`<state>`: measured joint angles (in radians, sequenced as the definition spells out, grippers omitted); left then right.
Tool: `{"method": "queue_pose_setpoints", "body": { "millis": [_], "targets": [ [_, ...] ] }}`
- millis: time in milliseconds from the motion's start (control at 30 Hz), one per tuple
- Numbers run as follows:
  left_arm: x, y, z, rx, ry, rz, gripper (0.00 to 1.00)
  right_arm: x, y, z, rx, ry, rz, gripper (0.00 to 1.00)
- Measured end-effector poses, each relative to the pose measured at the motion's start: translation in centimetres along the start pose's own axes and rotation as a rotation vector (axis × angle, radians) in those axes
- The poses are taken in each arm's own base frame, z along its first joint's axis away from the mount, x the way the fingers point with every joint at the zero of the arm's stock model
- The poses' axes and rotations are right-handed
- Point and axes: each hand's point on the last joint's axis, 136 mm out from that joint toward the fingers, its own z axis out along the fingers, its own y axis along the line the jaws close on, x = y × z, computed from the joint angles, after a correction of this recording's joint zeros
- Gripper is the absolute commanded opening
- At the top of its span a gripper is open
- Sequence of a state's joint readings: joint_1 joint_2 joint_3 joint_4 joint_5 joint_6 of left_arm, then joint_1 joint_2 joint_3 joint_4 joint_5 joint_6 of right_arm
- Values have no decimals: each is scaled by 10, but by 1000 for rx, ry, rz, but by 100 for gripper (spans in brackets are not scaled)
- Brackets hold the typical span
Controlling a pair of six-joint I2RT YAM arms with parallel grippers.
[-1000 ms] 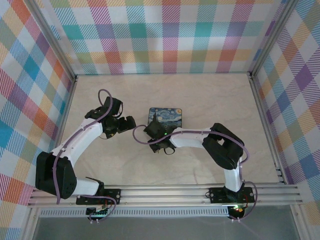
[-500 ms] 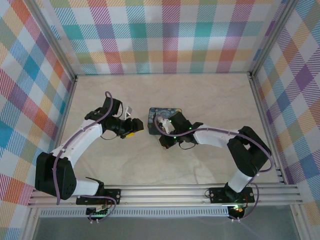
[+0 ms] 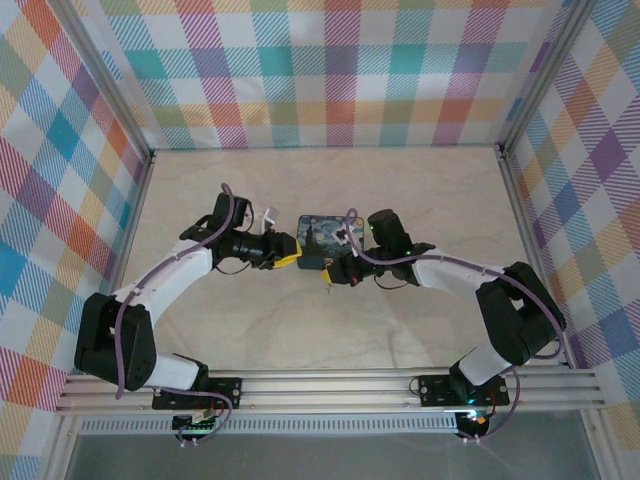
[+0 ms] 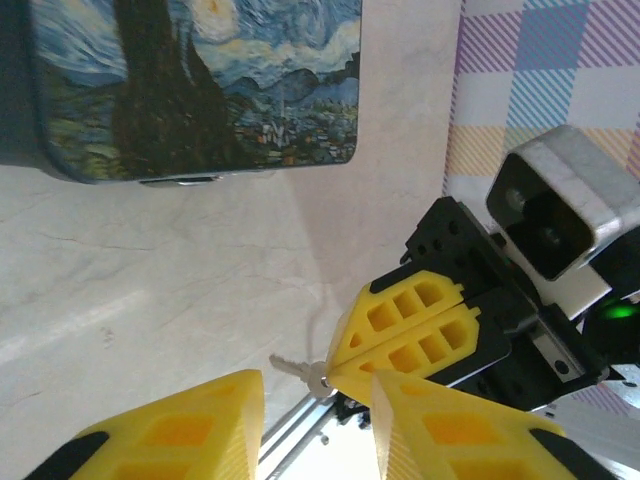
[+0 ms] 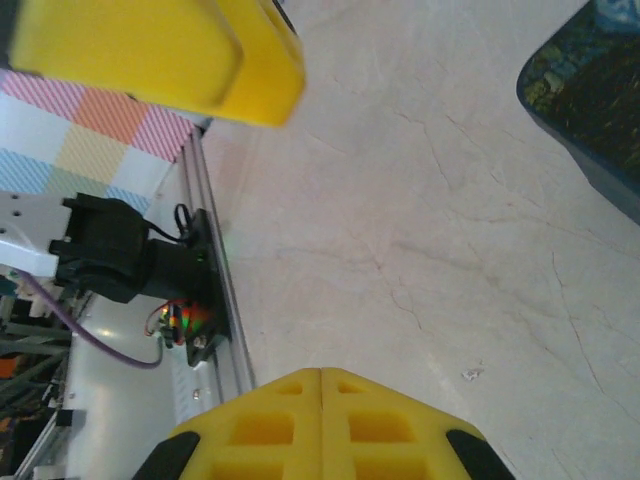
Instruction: Unlock a padlock with a key
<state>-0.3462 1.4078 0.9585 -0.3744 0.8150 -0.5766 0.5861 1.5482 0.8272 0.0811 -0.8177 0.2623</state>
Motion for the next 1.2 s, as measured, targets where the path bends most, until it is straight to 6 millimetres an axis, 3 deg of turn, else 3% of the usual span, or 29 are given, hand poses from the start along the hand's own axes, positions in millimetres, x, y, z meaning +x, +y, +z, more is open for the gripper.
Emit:
{"method": "queue_pose_setpoints", "body": {
  "millis": [267,433,567,700,800,867,1000,1200],
  "targets": [
    [-5,1,9,11,-8,-22,35,-35,-5,-18,11,-75,121,7],
    [-3,13,16,-16,-28,-30,34,-63,-6,-25,54,-143,270,9],
    [4,15,25,-89,-48,65,34,-84,-8,-32,114,-197,354,10],
    [-3,9,22,-132,-86,130,34,-111,-18,-38,212,-244,368,10],
    [-15,0,16,-150,-125,168,35,-127,-36,-34,277,-257,356,10],
    [-21,-5,12,-161,-146,190,35,-123,-54,-28,320,-241,367,11],
    [-26,1,8,-201,-169,195,35,-96,-89,-18,414,-173,419,12],
    [-24,11,6,-238,-157,178,36,-65,-104,-21,483,-124,441,10]
  ]
}}
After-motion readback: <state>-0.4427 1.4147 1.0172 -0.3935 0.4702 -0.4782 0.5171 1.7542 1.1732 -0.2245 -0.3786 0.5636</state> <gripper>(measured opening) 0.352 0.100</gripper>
